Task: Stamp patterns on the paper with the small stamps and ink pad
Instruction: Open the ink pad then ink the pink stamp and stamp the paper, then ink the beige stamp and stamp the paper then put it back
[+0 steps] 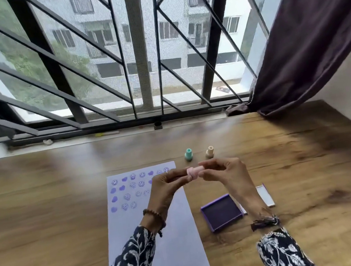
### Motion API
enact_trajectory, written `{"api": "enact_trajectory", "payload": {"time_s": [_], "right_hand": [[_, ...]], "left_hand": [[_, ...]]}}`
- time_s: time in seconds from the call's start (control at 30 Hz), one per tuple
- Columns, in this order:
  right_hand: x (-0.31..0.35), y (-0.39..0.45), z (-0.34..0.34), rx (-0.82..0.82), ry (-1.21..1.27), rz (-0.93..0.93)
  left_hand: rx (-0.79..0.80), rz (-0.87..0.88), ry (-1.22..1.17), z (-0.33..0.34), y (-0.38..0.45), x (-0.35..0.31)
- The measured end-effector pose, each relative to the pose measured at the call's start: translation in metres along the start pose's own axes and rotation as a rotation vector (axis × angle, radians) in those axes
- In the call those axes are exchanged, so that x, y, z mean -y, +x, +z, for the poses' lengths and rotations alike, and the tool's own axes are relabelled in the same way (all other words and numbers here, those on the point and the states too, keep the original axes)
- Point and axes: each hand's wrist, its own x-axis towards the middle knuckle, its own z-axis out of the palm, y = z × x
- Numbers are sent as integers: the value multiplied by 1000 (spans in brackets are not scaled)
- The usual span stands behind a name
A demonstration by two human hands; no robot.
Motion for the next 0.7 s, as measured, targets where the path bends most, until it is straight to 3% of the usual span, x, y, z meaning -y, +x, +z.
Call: {"api": "enact_trajectory", "payload": {"time_s": [0.17,0.37,0.7], "right_hand": [[1,-1,12,-154,-4,61],[-11,2,-8,-209,-117,112],[-60,58,-88,-365,-532,157]], "left_hand": [[25,29,33,-6,2,-8],[85,23,165,13,20,6],[-192,-75,575,56,75,68]]}}
